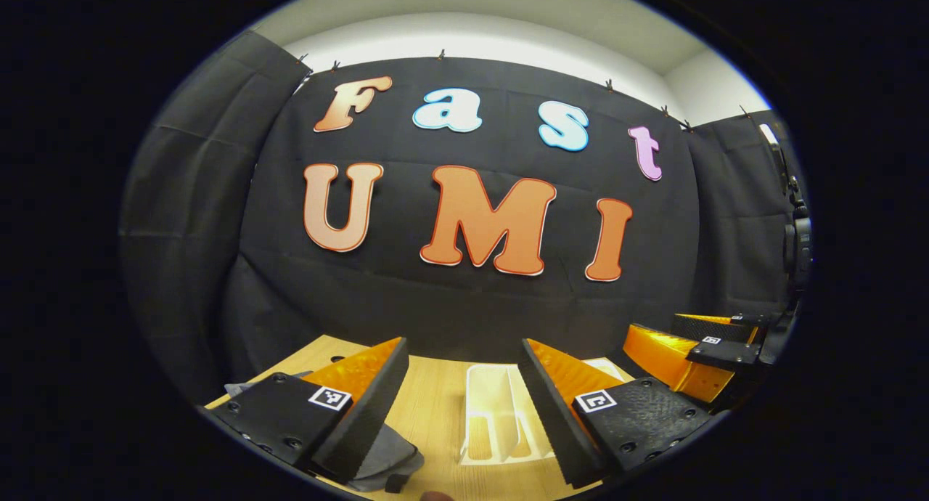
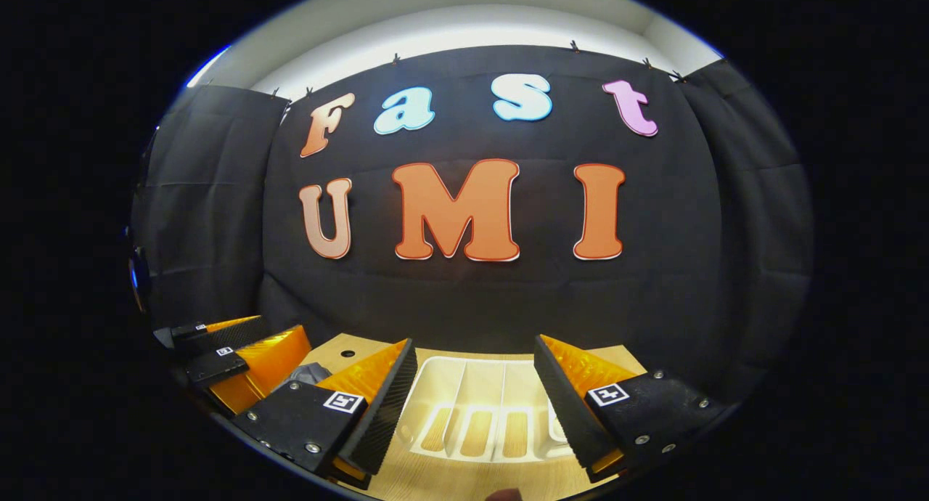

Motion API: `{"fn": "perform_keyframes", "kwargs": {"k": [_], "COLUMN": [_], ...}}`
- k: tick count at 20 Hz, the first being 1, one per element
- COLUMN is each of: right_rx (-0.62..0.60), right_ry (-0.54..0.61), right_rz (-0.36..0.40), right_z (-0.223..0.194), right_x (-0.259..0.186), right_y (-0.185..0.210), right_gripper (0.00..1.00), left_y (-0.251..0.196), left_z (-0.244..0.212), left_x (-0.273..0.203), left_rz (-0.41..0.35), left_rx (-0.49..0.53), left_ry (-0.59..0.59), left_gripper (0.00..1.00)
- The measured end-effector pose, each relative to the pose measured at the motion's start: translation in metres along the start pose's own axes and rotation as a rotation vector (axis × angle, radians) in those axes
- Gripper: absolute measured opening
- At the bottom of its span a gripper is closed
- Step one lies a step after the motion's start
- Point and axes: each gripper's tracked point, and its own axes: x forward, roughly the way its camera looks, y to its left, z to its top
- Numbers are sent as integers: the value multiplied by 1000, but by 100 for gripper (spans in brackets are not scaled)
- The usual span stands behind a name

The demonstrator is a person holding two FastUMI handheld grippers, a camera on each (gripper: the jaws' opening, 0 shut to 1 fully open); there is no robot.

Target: Open the schoolbag, grab two books from the bookshelf and put them into the schoolbag.

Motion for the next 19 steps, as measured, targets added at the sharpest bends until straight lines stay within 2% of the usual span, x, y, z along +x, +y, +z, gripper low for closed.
{"fn": "perform_keyframes", "kwargs": {"k": [7, 8, 9, 14, 18, 19], "right_rx": [-1, 4, 5, -5, -15, -21], "right_ry": [12, 21, 19, -15, -16, -11], "right_rz": [-11, -14, -14, -10, 3, 7], "right_z": [-6, -8, -7, -5, -9, -10], "right_x": [-8, -9, -10, -12, -8, -5], "right_y": [-3, -4, -5, -7, -4, -4], "right_gripper": [96, 96, 96, 96, 96, 96], "left_y": [6, 7, 8, 7, 16, 19], "left_z": [7, 7, 7, 10, 10, 11], "left_x": [-4, -3, -5, -9, -9, -6], "left_rz": [25, 31, 36, 42, 67, 70], "left_rx": [32, 38, 44, 52, 86, 81], "left_ry": [-49, -57, -60, -108, -105, -103], "left_gripper": [94, 96, 94, 96, 94, 96]}}
